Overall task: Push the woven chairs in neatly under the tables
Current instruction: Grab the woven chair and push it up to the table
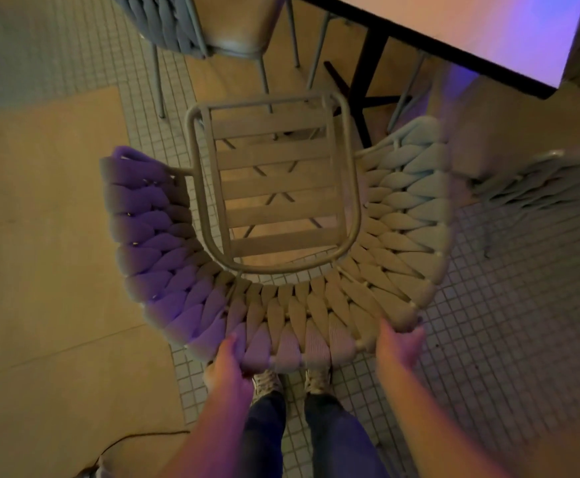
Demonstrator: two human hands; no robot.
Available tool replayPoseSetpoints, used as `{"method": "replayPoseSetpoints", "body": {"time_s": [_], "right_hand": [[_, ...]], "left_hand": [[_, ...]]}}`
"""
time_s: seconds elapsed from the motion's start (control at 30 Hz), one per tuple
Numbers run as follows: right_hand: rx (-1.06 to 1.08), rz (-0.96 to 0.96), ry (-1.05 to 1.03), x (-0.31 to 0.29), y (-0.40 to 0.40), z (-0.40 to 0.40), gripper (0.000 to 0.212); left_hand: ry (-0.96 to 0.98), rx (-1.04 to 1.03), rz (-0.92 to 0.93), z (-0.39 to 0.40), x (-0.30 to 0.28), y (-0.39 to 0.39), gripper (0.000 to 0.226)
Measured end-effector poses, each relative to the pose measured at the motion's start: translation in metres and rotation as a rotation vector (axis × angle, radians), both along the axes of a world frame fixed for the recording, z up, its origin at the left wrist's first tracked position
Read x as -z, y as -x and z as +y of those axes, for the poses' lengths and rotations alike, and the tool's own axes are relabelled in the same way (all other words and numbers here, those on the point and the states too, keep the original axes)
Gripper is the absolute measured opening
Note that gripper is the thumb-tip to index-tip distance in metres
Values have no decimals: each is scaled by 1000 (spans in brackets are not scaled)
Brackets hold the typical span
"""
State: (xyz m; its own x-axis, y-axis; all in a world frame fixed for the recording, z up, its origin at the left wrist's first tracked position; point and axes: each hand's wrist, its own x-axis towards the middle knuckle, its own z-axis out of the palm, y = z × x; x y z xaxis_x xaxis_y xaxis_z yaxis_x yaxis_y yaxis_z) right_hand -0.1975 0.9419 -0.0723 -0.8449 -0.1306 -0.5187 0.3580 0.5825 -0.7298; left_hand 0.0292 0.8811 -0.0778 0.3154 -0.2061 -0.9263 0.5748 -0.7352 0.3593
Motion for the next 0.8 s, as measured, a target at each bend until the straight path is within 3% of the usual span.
{"method": "replayPoseSetpoints", "body": {"time_s": [0.07,0.1,0.17,0.23,0.3,0.37,0.43,0.47,0.5,0.53,0.6,0.67,0.8], "right_hand": [[-501,550,-38,-19,-3,10,80],[-876,674,-49,-27,-6,15,82],[-1586,638,-247,-28,-11,13,89],[-1934,585,-530,-21,-11,-8,89],[-1965,662,-608,-16,-7,-38,76],[-1965,683,-635,-15,-5,-62,63],[-1975,659,-634,-14,-2,-74,57],[-1972,662,-629,-13,0,-80,55],[-1972,676,-630,-14,1,-88,54],[-1965,683,-632,-16,3,-95,53],[-1969,659,-622,-17,4,-103,51],[-1974,630,-614,-17,5,-107,51],[-1988,588,-650,-15,6,-107,52]], "left_hand": [[13,1,-22,-3,-1,1,39],[12,16,-32,-3,-1,0,40],[13,67,-50,-5,-3,1,42],[0,227,-175,-15,-10,4,45],[-37,412,-425,-27,-18,4,59],[-3,608,-787,-39,-33,3,69],[412,981,-1174,-48,-44,2,66],[629,1299,-1253,-56,-47,6,66],[747,1658,-1232,-68,-49,13,69],[730,1996,-1111,-81,-47,19,70],[511,2401,-860,-101,-43,32,63],[440,2512,-844,-109,-36,38,54],[488,2527,-943,-106,-23,39,52]]}}
